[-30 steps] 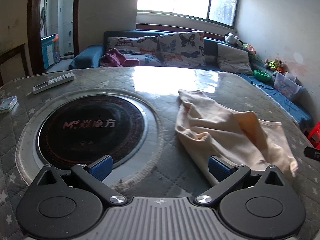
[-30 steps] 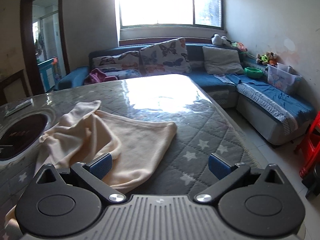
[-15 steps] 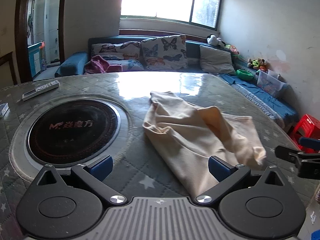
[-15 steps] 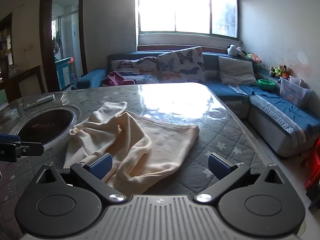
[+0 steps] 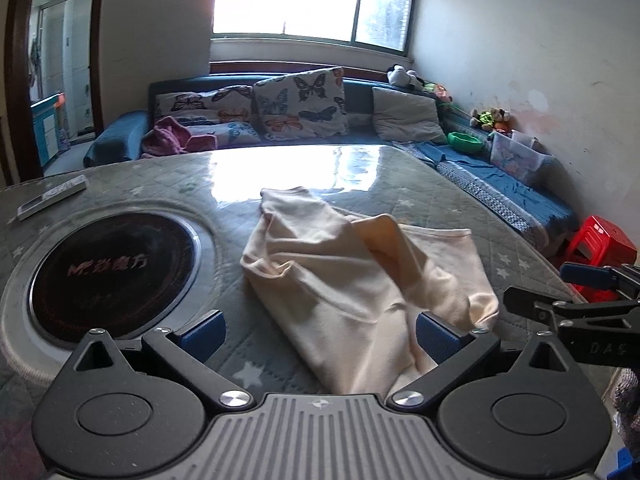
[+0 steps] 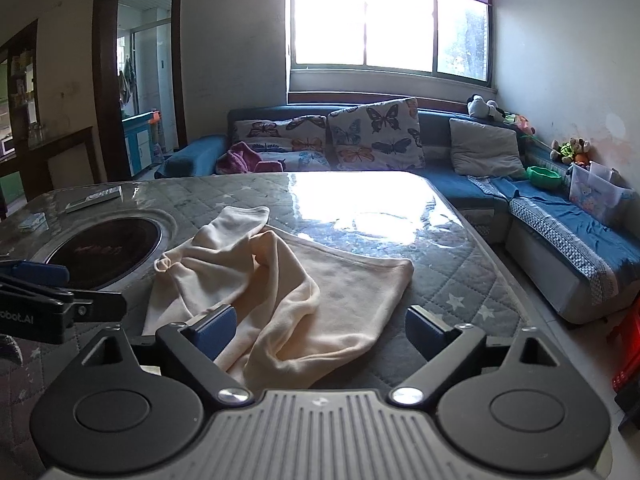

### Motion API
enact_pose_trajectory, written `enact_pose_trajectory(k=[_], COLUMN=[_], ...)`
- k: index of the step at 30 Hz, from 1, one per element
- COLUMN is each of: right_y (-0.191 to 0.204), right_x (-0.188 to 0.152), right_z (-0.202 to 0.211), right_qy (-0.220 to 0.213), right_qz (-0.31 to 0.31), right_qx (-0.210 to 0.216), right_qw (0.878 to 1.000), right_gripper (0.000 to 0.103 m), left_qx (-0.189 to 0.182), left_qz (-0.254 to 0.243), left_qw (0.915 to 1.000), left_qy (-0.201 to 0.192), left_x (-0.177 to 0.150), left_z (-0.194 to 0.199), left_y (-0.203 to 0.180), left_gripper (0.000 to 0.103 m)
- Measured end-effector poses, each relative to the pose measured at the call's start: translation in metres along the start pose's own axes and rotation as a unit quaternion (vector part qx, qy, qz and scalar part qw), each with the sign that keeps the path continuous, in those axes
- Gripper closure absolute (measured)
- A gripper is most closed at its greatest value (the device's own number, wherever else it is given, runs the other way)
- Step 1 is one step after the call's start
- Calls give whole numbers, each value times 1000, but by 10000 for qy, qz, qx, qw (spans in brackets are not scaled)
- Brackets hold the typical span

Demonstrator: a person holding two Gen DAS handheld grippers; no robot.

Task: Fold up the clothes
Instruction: 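Move both grippers over the crumpled cream cloth toward its edges, then grasp the cloth edge with the left gripper while the right gripper grasps another edge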

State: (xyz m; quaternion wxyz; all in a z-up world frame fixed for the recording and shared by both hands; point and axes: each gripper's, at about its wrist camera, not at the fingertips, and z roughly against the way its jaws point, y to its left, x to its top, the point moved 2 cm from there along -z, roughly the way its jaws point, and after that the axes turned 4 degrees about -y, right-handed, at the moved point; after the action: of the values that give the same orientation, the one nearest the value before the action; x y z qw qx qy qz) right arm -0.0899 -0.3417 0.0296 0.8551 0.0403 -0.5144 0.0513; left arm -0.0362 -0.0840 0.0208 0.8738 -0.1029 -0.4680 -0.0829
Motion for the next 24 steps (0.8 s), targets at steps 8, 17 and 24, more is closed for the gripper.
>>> enact_pose_trajectory(k=[8, 17, 24], right_y=[-6, -11, -10], right_x=[9, 19, 27], right_z=[-19, -41, -62], right_qy=[112, 228, 350], right_qz=[-2, -3, 88], right_qx=[41, 73, 194], right_qw=[9999, 9997, 9992], right_gripper=[18, 24, 32], left_qx=[-124, -98, 13], left_qz=[-137, -303, -377], left_qw=[9998, 9992, 9987], left_qy=[82, 241, 339], left_x=[19, 28, 34], left_z=[-25, -49, -66], left_y=[-9, -12, -7], left_gripper=[2, 4, 12])
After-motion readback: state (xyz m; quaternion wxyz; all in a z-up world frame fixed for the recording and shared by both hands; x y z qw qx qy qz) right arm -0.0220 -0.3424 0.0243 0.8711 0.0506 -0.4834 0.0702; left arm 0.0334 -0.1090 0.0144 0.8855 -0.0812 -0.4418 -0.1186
